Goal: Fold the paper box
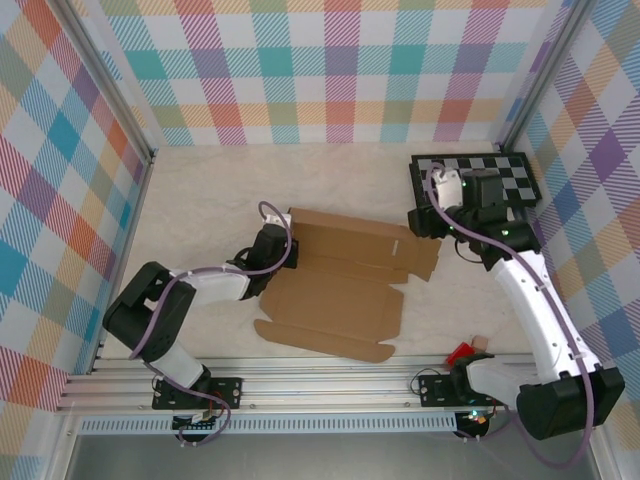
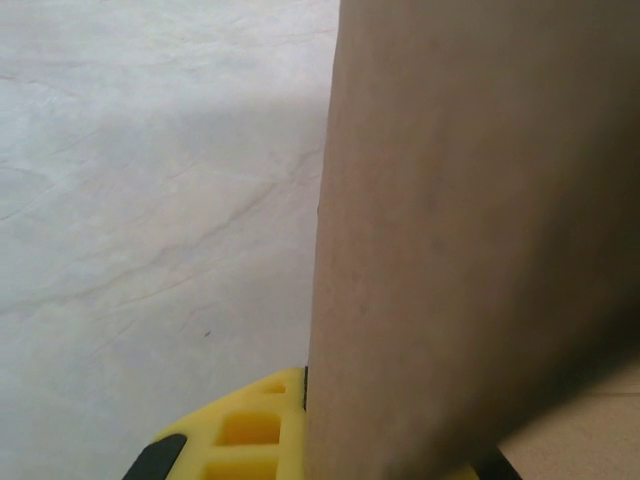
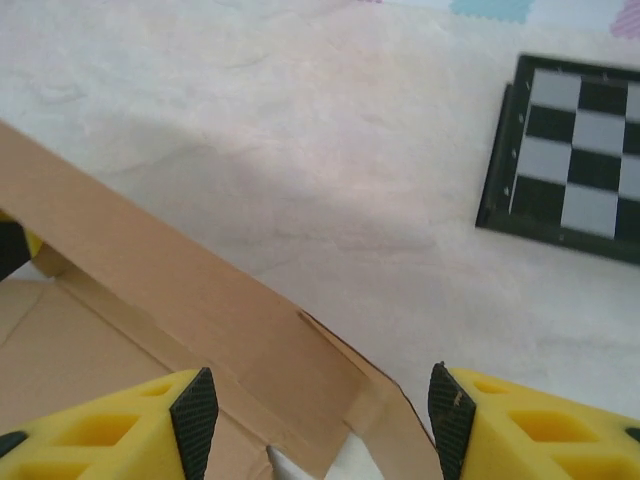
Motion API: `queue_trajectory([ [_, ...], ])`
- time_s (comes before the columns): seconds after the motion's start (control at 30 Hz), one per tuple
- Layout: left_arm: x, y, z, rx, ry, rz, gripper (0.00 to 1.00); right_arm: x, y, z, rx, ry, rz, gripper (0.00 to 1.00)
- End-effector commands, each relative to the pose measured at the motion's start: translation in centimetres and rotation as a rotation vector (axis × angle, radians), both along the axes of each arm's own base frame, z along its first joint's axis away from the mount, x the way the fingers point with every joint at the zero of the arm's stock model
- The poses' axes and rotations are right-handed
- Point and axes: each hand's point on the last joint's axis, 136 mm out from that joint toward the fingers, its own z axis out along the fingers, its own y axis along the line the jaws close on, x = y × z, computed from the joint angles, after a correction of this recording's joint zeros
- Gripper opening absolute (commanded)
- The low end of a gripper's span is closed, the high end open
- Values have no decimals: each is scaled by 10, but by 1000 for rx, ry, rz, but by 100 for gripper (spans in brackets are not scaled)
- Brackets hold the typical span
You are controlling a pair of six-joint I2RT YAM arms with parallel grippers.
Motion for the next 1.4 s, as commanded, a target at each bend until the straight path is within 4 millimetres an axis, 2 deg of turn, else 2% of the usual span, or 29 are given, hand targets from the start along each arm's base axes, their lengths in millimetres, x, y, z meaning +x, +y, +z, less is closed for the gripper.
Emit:
queue_trajectory([
  [0.0,-13,31,-13,86,65,92,0,0,7,-13,131,139,-80,60],
  [0.1,-15,37,-10,71,41,124,0,3,14,-35,236,290,-190,60],
  [0.23,-16,42,-6,50,3,158,0,3,34,-62,234,372,-208,59],
  [0.43,-19,37,-3,26,-43,135,0,12,51,-73,259,412,-200,60],
  [0.6,-21,32,-3,38,-60,116,0,16,63,-90,284,457,-196,62],
  [0.87,-23,24,-7,53,-66,74,0,19,89,-102,357,512,-159,60],
  [1.1,-25,20,-7,58,-71,58,0,17,100,-112,455,556,-173,49],
  [1.23,-25,20,-7,64,-72,57,0,16,97,-118,476,553,-207,38],
  [1.37,-25,20,-6,61,-71,63,0,15,95,-118,476,546,-223,33],
])
